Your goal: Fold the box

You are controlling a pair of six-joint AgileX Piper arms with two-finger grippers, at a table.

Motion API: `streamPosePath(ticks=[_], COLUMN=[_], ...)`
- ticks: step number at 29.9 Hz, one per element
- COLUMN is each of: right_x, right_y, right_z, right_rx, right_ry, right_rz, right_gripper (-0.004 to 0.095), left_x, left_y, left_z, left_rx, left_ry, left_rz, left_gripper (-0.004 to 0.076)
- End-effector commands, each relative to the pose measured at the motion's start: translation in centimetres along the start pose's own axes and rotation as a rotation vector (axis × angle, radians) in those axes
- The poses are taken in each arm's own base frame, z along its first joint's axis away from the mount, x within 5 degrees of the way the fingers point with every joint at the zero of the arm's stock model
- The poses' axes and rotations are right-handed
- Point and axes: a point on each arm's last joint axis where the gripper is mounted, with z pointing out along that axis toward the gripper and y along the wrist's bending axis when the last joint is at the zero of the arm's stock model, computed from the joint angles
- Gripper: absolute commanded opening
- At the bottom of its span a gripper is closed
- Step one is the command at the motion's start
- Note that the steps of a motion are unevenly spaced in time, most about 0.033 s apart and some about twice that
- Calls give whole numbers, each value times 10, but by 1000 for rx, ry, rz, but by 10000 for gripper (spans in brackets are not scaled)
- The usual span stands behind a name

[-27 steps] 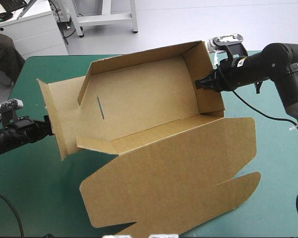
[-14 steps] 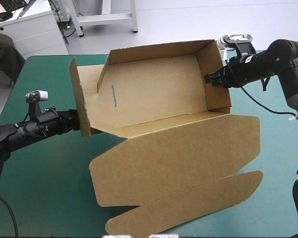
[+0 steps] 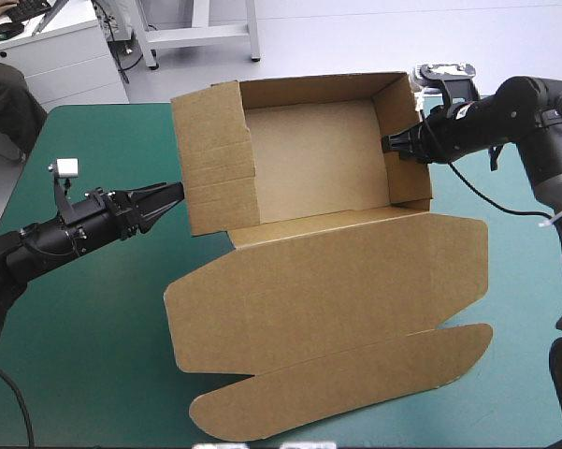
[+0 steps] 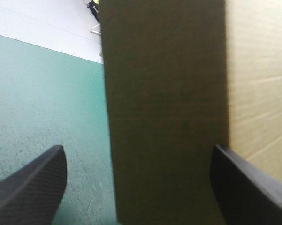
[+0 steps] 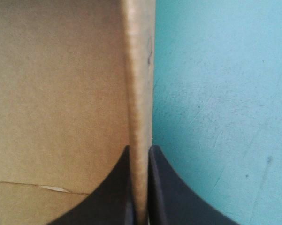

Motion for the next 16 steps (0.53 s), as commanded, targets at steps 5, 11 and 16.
streamPosePath(ticks=[5,11,16], right_x=[-10,-10,-11], right_y=[15,15,15], right_z=[-24,-24,-24], right_rx=[-13,-13,-13], right_ry=[-144,-146,-148], right_rz=[-12,-9,-9], right_gripper=[-16,-16,-16], left_x=[-17,-24,-20], left_y=[-30,-42,-52], left_z=[-3,-3,6], left_rx=[161,211,255], left_ry=[-82,-74,-33], left_rz=[30,58,63], left_gripper=[590,590,590])
